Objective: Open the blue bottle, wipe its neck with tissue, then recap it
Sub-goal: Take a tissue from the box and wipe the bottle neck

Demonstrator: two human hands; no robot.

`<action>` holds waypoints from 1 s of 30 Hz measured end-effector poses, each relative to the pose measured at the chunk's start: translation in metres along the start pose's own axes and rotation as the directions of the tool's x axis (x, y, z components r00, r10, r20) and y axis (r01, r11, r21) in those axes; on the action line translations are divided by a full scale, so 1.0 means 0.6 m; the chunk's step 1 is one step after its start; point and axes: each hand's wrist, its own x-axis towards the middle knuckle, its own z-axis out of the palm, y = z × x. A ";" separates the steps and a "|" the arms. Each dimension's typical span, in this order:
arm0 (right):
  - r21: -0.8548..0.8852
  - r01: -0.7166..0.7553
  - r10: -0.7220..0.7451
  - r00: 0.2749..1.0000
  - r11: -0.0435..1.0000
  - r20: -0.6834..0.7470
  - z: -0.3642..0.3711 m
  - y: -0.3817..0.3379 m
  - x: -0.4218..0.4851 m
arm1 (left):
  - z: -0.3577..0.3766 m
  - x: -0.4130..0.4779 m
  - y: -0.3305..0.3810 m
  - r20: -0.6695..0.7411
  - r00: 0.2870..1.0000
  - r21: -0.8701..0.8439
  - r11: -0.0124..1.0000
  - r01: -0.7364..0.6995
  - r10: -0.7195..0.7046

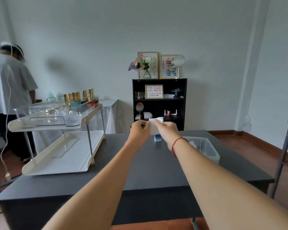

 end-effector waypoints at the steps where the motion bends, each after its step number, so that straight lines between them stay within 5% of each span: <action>1: 0.020 0.010 -0.010 1.000 1.000 -0.004 0.008 0.004 0.000 | -0.004 0.001 -0.007 -0.011 1.000 0.013 1.000 0.000 0.000; 9: 0.066 -0.002 0.010 0.992 0.998 -0.129 0.045 0.075 0.019 | 0.004 0.006 -0.062 -0.068 0.993 0.044 0.994 0.102 -0.099; 17: 0.006 0.018 -0.013 0.888 1.000 -0.459 0.023 0.157 0.100 | 0.058 0.064 -0.147 0.104 0.986 0.320 0.943 0.093 -0.132; 23: -0.100 0.065 -0.106 0.869 0.993 -0.483 0.018 0.200 0.162 | 0.101 0.129 -0.195 0.198 0.975 0.587 0.809 -0.033 -0.103; 30: -0.140 0.118 -0.164 0.906 0.983 -0.390 0.025 0.212 0.220 | 0.128 0.182 -0.219 0.249 0.966 0.594 0.798 -0.101 -0.064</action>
